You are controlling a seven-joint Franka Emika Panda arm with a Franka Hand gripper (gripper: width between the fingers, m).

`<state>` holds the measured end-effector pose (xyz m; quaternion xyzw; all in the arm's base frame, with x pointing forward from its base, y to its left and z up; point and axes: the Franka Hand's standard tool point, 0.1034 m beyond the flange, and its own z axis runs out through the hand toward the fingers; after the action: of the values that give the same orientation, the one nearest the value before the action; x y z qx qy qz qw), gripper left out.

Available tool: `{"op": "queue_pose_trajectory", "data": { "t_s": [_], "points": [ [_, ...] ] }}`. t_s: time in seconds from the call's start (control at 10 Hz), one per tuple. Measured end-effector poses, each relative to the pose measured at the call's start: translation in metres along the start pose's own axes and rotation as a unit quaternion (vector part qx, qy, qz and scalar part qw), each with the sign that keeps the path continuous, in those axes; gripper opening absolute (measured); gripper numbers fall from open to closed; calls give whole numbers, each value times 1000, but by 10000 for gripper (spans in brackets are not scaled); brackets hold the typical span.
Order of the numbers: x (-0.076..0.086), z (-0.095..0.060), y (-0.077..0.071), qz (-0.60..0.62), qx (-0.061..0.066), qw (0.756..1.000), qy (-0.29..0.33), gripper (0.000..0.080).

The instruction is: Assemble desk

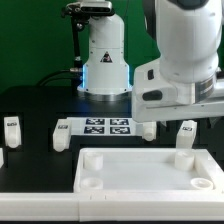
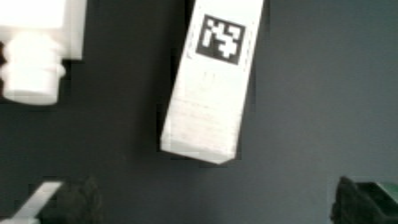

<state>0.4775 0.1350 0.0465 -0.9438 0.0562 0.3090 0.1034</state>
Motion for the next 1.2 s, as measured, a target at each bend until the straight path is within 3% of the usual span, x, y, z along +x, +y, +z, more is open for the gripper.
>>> {"op": "queue_pose_trajectory", "data": {
  "t_s": [0.1, 0.2, 0.3, 0.4, 0.7, 0.8, 0.9, 1.2],
  "points": [
    [-1, 4, 1, 16, 0, 1000, -24, 649],
    [-12, 17, 3, 66, -6, 994, -91, 649],
    [-5, 25, 2, 83, -11, 988, -128, 649],
    [4, 22, -4, 68, -23, 991, -109, 649],
    [1, 23, -3, 71, -21, 991, -107, 649],
    [1, 26, -6, 103, 5, 988, -116, 649],
    [1, 29, -3, 124, 22, 984, -123, 649],
    [2, 28, 0, 126, 23, 984, -122, 649]
  ]
}}
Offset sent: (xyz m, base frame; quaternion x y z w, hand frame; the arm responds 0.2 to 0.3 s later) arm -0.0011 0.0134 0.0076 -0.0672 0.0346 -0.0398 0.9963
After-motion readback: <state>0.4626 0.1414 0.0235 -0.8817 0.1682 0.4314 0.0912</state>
